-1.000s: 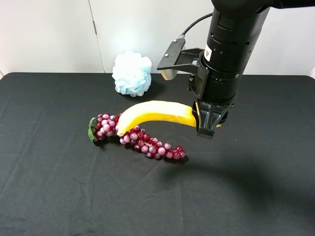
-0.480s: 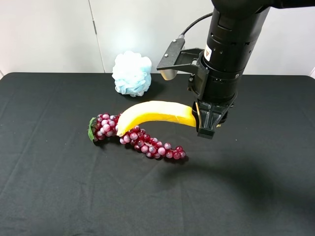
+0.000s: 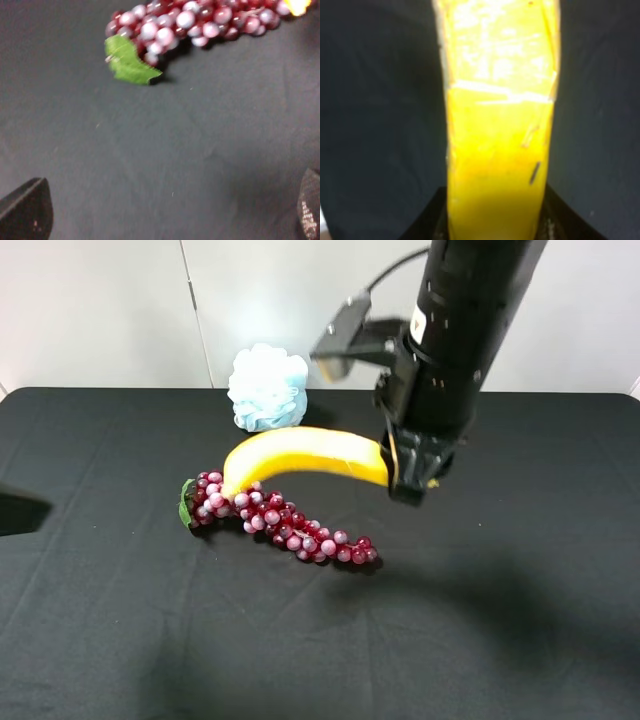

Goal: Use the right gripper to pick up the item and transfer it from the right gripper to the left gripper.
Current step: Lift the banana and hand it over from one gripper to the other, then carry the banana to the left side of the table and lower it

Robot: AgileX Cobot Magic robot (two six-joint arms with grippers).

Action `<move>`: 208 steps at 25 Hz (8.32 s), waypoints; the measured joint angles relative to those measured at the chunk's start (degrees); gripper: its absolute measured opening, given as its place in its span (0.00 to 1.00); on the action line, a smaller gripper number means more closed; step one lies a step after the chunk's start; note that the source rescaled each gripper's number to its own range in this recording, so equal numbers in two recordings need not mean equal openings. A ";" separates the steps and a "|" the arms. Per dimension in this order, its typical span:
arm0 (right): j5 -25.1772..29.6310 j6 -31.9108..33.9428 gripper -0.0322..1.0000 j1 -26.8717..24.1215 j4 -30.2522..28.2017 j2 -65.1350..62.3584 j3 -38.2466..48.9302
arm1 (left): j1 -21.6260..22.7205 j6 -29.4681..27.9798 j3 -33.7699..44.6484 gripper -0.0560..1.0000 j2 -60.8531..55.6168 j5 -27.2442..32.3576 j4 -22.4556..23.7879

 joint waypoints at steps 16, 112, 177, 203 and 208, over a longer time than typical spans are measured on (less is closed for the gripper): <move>0.77 -0.22 0.04 0.00 1.56 0.00 -5.50 | -17.11 4.14 -2.19 0.97 19.57 -24.35 -5.92; -2.91 24.31 1.00 0.00 -3.50 -85.31 46.54 | -19.26 8.28 -7.73 0.05 31.90 -33.73 -6.11; -9.79 25.81 1.00 -34.98 -1.37 -93.72 48.81 | -7.10 -39.18 -20.68 0.05 31.95 -9.77 30.93; -9.79 25.85 1.00 -34.98 -1.37 -93.72 48.81 | 12.73 -38.66 1.74 0.05 39.92 -31.21 25.96; -9.79 25.85 1.00 -34.98 -1.37 -93.72 48.81 | 12.73 -38.71 1.74 0.05 44.05 -35.87 25.96</move>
